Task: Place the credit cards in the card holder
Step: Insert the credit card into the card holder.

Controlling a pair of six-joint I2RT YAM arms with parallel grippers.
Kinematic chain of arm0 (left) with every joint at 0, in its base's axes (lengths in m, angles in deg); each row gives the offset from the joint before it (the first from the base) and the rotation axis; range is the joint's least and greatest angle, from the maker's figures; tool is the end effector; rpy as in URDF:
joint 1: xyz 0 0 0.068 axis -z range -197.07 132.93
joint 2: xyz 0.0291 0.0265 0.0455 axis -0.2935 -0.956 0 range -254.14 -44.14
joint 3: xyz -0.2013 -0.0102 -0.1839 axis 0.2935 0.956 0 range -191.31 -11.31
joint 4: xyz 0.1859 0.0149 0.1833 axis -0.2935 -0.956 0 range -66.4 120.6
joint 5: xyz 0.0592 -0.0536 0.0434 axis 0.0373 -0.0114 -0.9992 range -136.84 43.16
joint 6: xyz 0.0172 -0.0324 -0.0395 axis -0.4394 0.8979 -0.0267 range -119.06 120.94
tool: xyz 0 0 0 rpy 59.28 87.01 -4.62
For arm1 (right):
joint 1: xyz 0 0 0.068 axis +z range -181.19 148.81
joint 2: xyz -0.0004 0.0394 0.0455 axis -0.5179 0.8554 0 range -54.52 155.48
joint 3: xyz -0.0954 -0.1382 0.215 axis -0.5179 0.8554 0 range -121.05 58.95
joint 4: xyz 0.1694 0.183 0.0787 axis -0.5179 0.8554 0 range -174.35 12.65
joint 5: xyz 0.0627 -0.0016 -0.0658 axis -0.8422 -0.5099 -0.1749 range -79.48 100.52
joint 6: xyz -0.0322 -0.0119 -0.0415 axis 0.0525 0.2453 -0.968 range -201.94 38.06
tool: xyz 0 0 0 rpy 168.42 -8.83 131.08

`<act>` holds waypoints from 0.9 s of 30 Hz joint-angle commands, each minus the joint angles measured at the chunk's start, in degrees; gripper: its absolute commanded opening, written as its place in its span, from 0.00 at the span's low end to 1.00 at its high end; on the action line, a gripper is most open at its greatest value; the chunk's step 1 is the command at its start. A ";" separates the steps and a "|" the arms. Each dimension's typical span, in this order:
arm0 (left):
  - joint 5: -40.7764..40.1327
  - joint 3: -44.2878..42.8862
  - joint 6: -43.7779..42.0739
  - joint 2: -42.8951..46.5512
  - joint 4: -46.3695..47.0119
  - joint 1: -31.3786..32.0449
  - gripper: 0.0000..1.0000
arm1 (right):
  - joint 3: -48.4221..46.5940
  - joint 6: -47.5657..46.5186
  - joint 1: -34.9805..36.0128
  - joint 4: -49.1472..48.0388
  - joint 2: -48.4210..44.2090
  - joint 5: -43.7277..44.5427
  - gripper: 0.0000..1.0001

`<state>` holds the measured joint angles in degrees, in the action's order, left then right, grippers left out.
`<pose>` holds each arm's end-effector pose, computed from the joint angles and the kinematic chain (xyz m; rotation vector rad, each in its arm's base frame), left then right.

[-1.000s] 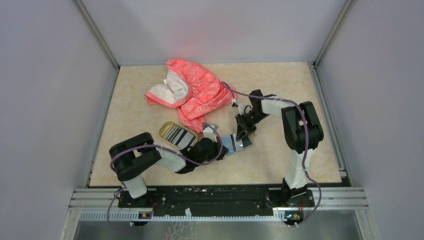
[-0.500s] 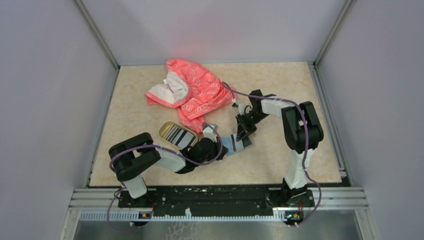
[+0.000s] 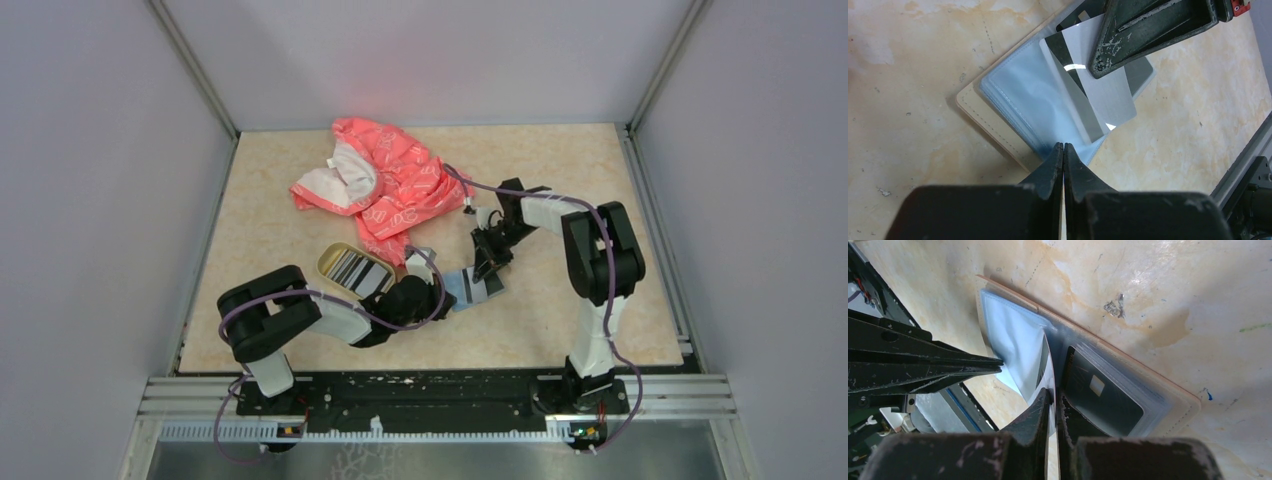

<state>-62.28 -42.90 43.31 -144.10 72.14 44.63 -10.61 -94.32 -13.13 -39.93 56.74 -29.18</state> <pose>0.1546 -0.2671 0.1191 0.1822 2.1255 -0.8535 0.3215 0.1288 0.1401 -0.8025 2.8135 1.0598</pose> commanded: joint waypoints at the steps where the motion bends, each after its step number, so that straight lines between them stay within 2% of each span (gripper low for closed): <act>1: -1.04 -0.12 -1.88 -0.55 -3.24 0.10 0.03 | -0.89 -2.51 1.32 1.14 3.08 7.57 0.04; 6: -1.12 -0.04 -1.93 -0.49 -3.22 0.10 0.03 | -1.55 -2.82 1.71 1.69 4.14 5.98 0.04; 14: -0.07 -0.47 -2.46 -0.31 -3.09 0.10 0.04 | -1.92 -2.82 1.71 1.61 4.10 4.70 0.12; 22: 3.84 -0.73 -4.02 6.51 -4.64 0.11 0.22 | -1.99 -2.91 1.71 1.21 3.47 4.11 0.16; 27: 5.98 -2.72 -4.15 9.50 -6.03 0.78 0.25 | -1.98 -2.82 1.71 1.02 3.18 4.08 0.16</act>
<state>-58.98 -43.14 40.43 -136.80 67.35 44.71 -12.45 -94.84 -12.10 -38.55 58.49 -30.25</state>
